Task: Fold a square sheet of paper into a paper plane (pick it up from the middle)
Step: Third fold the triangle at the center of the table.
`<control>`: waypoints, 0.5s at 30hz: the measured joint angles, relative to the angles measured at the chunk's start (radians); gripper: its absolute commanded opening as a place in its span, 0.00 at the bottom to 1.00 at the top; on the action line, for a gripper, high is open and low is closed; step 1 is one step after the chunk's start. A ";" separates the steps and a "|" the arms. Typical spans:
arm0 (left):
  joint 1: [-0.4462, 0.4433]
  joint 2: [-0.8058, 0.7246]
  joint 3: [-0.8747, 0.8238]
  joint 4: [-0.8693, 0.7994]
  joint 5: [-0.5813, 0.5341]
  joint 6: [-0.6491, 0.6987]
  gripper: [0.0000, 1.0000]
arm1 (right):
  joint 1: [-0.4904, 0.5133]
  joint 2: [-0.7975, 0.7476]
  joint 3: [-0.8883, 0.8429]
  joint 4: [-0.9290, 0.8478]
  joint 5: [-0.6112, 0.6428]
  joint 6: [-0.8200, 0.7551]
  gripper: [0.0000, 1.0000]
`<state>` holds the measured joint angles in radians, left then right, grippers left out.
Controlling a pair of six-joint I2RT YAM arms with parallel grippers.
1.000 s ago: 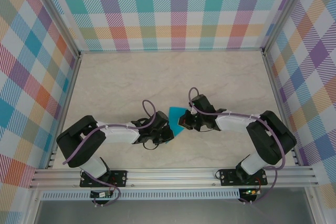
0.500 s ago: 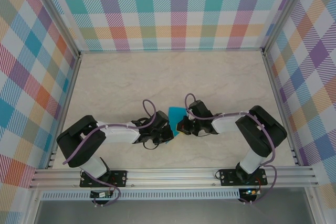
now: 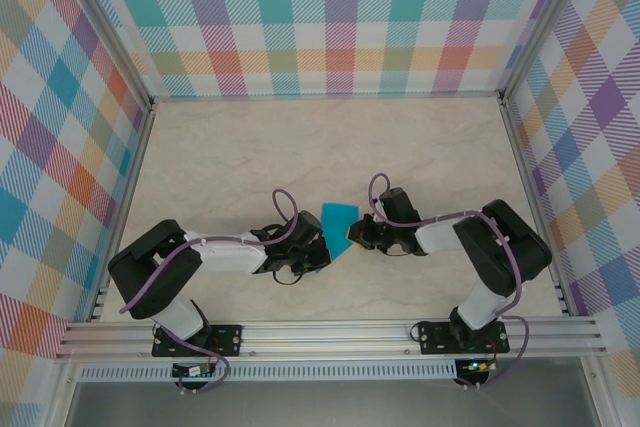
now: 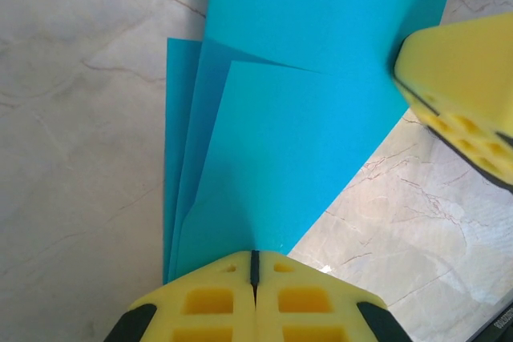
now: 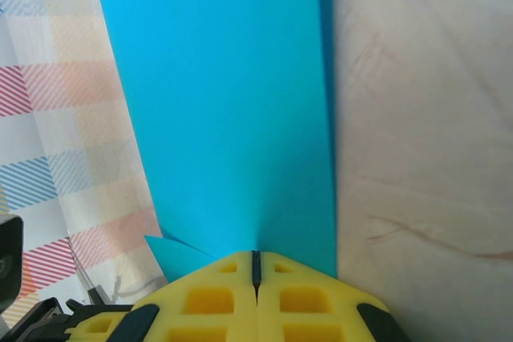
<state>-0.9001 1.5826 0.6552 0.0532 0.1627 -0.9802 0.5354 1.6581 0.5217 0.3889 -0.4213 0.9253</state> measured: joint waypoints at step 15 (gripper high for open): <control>0.000 0.000 0.000 -0.001 0.000 0.008 0.05 | -0.038 -0.126 -0.038 0.023 0.038 -0.045 0.03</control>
<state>-0.9001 1.5826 0.6552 0.0525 0.1631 -0.9718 0.4976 1.5326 0.4835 0.4118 -0.3836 0.8806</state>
